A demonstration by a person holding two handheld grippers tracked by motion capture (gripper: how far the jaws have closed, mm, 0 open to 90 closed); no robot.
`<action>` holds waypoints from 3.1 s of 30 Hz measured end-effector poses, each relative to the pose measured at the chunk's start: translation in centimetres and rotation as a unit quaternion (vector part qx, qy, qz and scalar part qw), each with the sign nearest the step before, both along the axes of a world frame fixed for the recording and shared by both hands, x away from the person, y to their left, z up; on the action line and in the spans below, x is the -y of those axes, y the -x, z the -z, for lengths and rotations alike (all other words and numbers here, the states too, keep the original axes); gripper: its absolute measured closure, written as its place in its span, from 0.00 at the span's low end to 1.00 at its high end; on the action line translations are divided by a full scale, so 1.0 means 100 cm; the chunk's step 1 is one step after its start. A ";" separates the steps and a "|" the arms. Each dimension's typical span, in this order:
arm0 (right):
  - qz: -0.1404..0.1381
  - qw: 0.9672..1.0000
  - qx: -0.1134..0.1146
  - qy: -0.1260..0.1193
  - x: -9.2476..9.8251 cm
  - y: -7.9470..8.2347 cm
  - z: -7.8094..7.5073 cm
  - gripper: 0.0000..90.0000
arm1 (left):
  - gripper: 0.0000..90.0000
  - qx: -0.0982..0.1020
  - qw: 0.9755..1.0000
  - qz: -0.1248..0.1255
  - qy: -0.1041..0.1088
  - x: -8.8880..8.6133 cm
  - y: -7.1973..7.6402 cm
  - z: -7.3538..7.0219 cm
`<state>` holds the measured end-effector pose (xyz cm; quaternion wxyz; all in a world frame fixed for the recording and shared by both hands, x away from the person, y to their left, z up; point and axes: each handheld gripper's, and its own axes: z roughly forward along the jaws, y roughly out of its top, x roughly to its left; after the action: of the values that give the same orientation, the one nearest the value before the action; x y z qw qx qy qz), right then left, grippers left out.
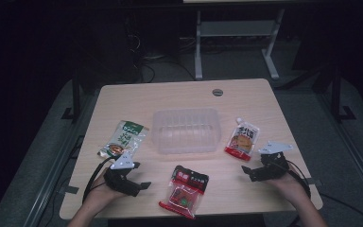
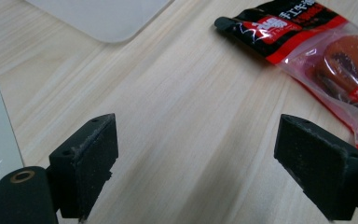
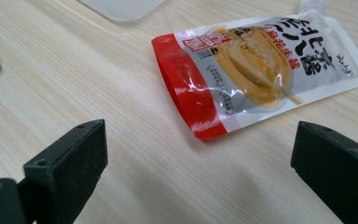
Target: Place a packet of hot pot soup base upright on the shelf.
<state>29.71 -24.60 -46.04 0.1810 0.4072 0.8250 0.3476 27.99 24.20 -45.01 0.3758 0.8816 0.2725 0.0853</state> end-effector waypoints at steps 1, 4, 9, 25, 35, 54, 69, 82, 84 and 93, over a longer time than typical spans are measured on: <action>0.002 1.000 -0.004 -0.001 0.000 0.001 0.000 0.04 | 0.15 0.000 1.000 0.000 0.000 0.000 0.000 0.000; 0.002 1.000 -0.006 -0.008 0.001 0.003 0.001 0.04 | 0.16 0.001 1.000 -0.003 -0.002 0.002 0.000 -0.002; -0.001 1.000 0.010 -0.008 0.000 0.005 -0.004 0.04 | 0.27 -0.005 1.000 -0.011 0.005 0.002 0.005 -0.006; -0.013 1.000 0.005 -0.017 -0.005 0.002 -0.006 0.06 | 0.71 -0.043 0.998 0.013 0.044 0.014 0.020 -0.019; -0.011 1.000 0.004 -0.018 -0.004 0.002 -0.005 0.06 | 1.00 -0.056 0.995 0.057 0.051 0.032 0.026 -0.025; -0.009 1.000 0.002 -0.017 -0.005 0.003 -0.004 0.06 | 1.00 -0.056 0.996 0.070 0.023 0.067 0.005 -0.012; -0.008 1.000 0.005 -0.018 -0.002 0.003 -0.005 0.06 | 1.00 -0.036 0.996 0.074 -0.021 0.109 -0.026 0.003; -0.003 1.000 0.004 -0.020 0.000 0.004 -0.005 0.06 | 1.00 -0.037 0.995 0.096 -0.002 0.127 -0.020 -0.008; -0.001 1.000 0.006 -0.020 0.001 0.005 -0.005 0.06 | 1.00 -0.043 0.994 0.100 0.007 0.123 -0.007 -0.016; 0.000 1.000 0.002 -0.019 0.000 0.005 -0.004 0.06 | 1.00 -0.066 0.991 0.112 0.029 0.102 0.041 -0.022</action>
<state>29.17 -24.59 -45.61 0.1747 0.4099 0.8180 0.3639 23.92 13.96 -42.85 0.3894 0.8990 0.1988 -0.0237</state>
